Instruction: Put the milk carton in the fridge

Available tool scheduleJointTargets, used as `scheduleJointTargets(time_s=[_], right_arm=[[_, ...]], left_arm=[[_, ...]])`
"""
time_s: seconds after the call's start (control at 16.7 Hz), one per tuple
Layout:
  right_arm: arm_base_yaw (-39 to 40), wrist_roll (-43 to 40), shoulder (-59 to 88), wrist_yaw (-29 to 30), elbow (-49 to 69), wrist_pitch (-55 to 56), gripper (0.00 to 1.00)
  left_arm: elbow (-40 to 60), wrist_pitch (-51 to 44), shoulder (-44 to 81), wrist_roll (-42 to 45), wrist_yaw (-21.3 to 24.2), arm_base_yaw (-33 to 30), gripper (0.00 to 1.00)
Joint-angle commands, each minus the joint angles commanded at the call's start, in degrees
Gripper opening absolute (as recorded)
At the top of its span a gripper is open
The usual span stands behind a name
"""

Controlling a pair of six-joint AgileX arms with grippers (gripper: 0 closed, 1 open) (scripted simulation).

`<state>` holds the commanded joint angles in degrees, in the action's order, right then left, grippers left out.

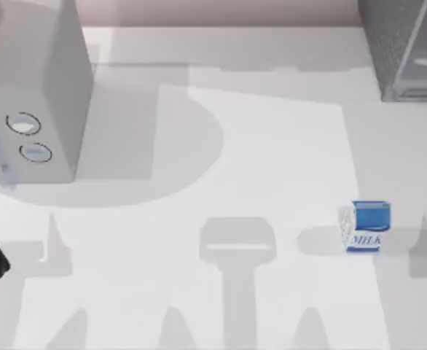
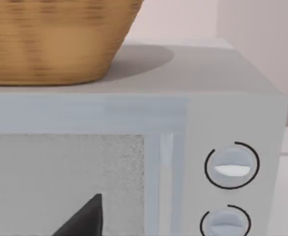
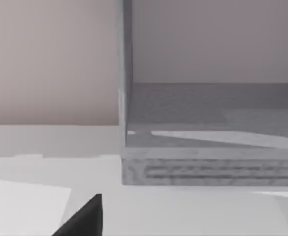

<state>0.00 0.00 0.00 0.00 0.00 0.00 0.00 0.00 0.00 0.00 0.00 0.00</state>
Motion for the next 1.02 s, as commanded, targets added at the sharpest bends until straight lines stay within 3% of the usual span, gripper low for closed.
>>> scheduleJointTargets(time_s=[0.48, 1.02], right_arm=[[4.72, 1.01, 7.89, 2.35, 0.36, 5.75, 1.00], [24.68, 3.85, 42.95, 11.06, 2.26, 31.35, 1.00]], left_arm=[[0.00, 0.00, 0.00, 0.00, 0.00, 0.00, 1.00], [0.00, 0.00, 0.00, 0.00, 0.00, 0.00, 1.00]])
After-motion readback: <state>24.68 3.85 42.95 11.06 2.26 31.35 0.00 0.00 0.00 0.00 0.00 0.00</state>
